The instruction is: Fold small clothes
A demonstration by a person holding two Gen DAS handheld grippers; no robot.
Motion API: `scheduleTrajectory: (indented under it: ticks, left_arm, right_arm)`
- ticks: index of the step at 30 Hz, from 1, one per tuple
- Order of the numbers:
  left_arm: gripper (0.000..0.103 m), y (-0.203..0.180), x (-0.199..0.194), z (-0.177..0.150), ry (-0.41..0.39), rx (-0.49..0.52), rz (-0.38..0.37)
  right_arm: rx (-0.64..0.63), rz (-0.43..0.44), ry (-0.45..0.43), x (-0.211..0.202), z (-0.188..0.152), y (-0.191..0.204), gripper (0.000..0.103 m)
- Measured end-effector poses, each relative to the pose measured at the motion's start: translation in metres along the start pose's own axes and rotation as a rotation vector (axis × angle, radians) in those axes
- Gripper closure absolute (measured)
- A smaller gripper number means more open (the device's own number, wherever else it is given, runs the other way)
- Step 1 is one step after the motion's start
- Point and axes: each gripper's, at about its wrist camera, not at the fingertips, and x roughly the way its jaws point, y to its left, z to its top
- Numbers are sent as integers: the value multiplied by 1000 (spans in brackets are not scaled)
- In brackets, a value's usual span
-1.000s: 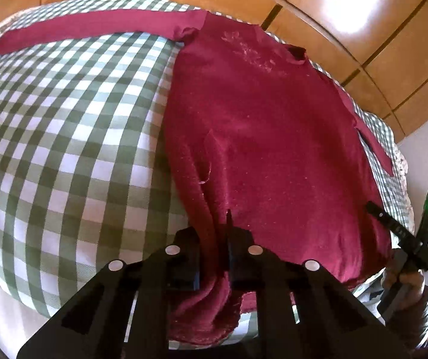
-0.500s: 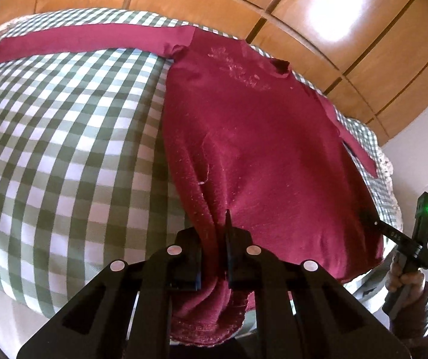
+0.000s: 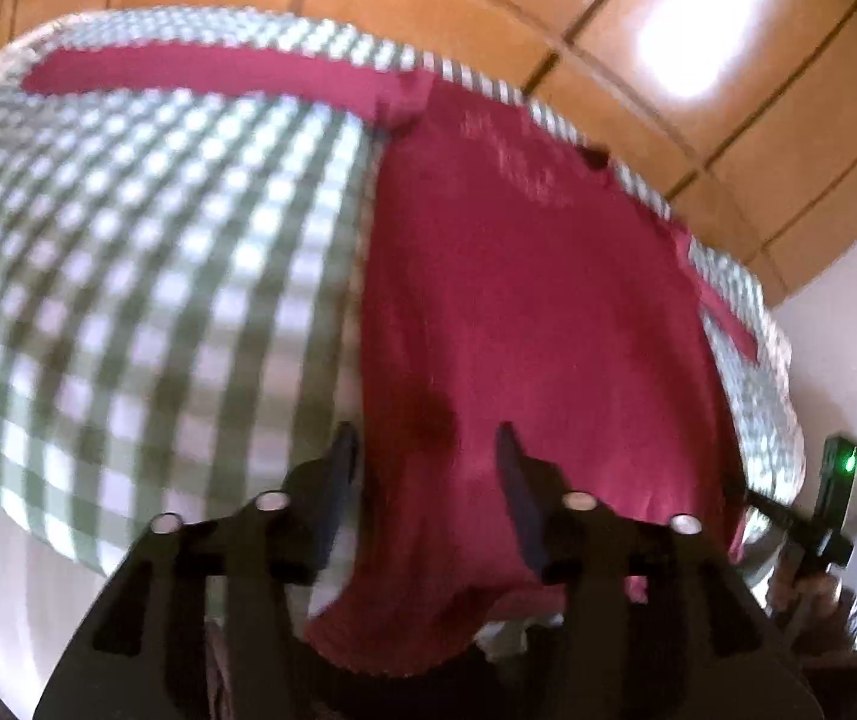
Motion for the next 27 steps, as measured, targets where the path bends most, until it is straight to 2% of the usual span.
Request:
scheduleTrajectory:
  ticks: [1, 4, 6, 9, 13, 17, 20, 23, 27]
  left_arm:
    - [55, -1, -2, 6, -16, 4, 3]
    - [53, -14, 0, 26, -61, 52, 21]
    - [42, -27, 10, 35, -78, 92, 45]
    - [42, -51, 30, 44, -92, 147, 43]
    - [42, -75, 64, 53, -69, 169, 22]
    - [42, -82, 92, 50, -26, 208, 73]
    - [42, -70, 108, 43, 34, 168, 89]
    - [42, -67, 108, 39, 20, 164, 85]
    - [33, -76, 115, 35, 26, 195, 111]
  right_arm:
    - [13, 1, -9, -3, 2, -4, 58]
    - [88, -8, -72, -14, 19, -21, 49]
    - [169, -10, -112, -17, 35, -40, 47]
    - [293, -22, -164, -16, 60, -75, 47]
    - [492, -6, -223, -8, 95, -137, 53]
    - [698, -7, -290, 1, 132, -204, 57]
    - [789, -68, -303, 5, 150, -245, 59]
    - [872, -101, -320, 12, 167, -287, 67]
    - [911, -103, -349, 17, 187, -319, 68]
